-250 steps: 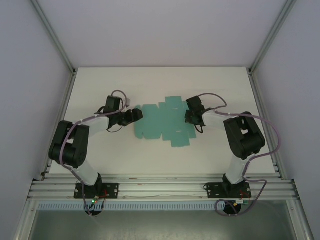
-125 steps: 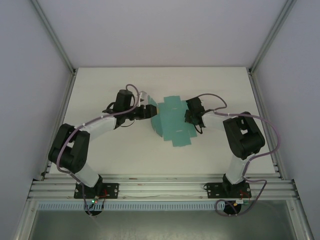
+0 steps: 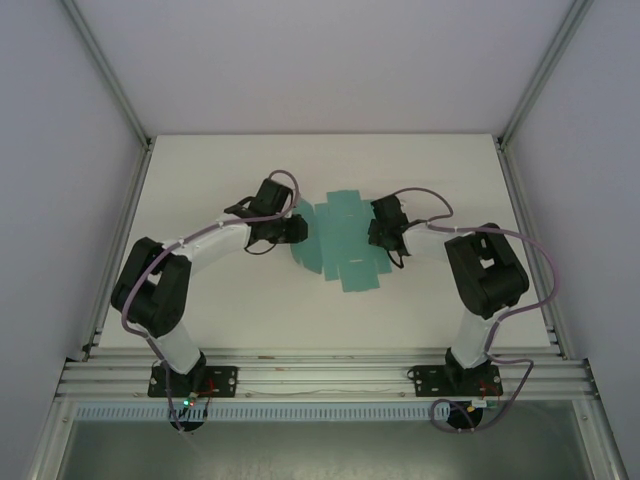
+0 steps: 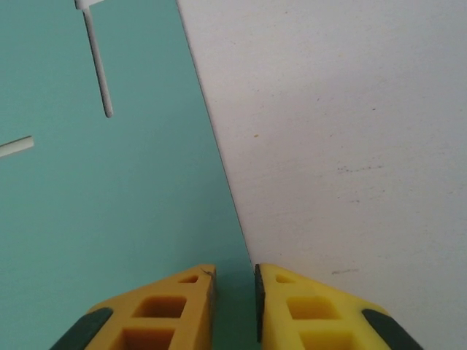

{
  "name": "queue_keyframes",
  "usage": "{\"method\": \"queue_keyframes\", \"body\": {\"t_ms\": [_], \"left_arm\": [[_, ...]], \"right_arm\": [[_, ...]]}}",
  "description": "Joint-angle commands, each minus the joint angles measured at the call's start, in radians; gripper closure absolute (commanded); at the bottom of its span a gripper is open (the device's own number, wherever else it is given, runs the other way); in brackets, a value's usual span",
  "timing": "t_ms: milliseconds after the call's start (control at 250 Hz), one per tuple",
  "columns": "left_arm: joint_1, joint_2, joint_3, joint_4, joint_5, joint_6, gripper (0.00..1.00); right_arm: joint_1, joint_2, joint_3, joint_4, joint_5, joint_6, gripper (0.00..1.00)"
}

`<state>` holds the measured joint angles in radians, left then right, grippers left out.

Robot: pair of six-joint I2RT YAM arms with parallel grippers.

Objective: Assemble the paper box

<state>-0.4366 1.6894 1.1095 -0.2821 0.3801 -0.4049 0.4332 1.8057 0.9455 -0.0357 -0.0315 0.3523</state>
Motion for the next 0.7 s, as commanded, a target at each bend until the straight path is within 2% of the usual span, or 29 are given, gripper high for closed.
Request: {"method": "queue_keyframes", "body": {"t_ms": [0, 44, 100, 200, 264, 356, 464, 508, 608, 696], "left_arm": [[-0.003, -0.079, -0.024, 0.032, -0.008, 0.057, 0.9], [-0.001, -0.113, -0.034, 0.052, 0.003, 0.072, 1.0], [0.004, -0.167, -0.057, 0.098, 0.054, 0.101, 1.0], [0.018, -0.29, -0.124, 0.215, 0.181, 0.155, 1.0], [0.031, -0.384, -0.182, 0.299, 0.215, 0.173, 1.0], [0.067, -0.509, -0.256, 0.389, 0.269, 0.184, 1.0], [0.124, -0.62, -0.319, 0.484, 0.344, 0.12, 1.0], [0.146, -0.651, -0.337, 0.525, 0.409, 0.093, 1.0], [0.163, -0.706, -0.371, 0.617, 0.491, 0.031, 1.0], [0.164, -0.739, -0.372, 0.617, 0.498, 0.026, 1.0]], "right_arm": [[0.02, -0.043, -0.06, -0.15, -0.108, -0.028, 0.69], [0.004, -0.099, -0.066, -0.151, -0.134, -0.04, 0.65], [-0.031, -0.177, -0.074, -0.16, -0.204, -0.059, 0.58], [-0.104, -0.327, -0.082, -0.182, -0.359, -0.114, 0.38], [-0.147, -0.435, -0.092, -0.193, -0.434, -0.157, 0.33], [-0.219, -0.588, -0.11, -0.204, -0.599, -0.238, 0.2], [-0.303, -0.724, -0.13, -0.201, -0.749, -0.266, 0.18], [-0.34, -0.758, -0.139, -0.185, -0.803, -0.249, 0.17], [-0.415, -0.789, -0.161, -0.13, -0.966, -0.222, 0.18], [-0.44, -0.797, -0.189, -0.03, -1.066, -0.201, 0.19]]}}
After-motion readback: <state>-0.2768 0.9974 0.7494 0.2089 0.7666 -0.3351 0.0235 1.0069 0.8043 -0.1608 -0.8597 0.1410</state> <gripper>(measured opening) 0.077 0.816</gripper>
